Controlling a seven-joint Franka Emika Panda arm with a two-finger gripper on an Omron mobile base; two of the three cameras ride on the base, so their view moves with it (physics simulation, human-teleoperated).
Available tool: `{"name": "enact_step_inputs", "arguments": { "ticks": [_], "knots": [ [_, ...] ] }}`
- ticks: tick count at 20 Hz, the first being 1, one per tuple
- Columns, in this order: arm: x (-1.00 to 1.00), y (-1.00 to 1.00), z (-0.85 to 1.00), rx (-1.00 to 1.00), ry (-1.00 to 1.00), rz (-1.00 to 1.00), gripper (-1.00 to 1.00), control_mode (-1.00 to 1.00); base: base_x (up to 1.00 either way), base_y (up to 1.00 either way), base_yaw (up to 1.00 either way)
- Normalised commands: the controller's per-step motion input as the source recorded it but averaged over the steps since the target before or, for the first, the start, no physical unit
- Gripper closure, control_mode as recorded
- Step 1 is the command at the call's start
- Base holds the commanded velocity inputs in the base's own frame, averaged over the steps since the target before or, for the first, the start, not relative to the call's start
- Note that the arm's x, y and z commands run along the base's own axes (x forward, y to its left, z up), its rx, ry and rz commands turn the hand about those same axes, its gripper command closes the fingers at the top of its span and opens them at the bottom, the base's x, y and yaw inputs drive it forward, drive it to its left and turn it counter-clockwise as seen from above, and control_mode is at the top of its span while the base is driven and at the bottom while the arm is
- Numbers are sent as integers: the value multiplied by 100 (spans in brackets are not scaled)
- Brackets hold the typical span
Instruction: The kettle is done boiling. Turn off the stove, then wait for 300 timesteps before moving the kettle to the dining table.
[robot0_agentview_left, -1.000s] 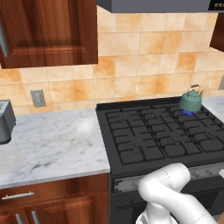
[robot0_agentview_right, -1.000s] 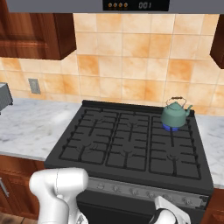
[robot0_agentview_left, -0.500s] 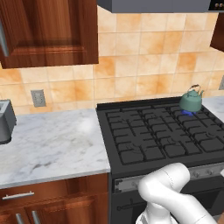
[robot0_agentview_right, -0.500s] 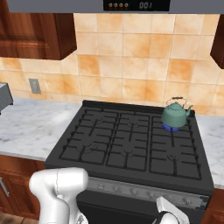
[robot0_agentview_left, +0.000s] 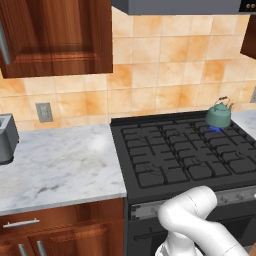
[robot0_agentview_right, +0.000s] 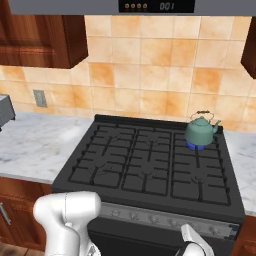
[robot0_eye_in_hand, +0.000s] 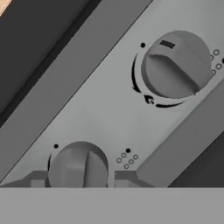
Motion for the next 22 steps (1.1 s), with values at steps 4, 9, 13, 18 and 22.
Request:
{"name": "enact_step_inputs", "arguments": {
  "ticks": [4, 9, 13, 18, 22],
  "knots": [
    [0, -49, 1, 18, 0, -8, 100, -100, 0, 0, 0],
    [0, -55, 0, 18, 0, -8, 100, -100, 0, 0, 0],
    [0, -51, 0, 22, 1, -9, 100, -100, 0, 0, 0],
    [0, -55, 2, 32, 6, -10, 100, -100, 0, 0, 0],
    [0, -55, 1, 34, 5, -10, 100, -100, 0, 0, 0]
  ]
}}
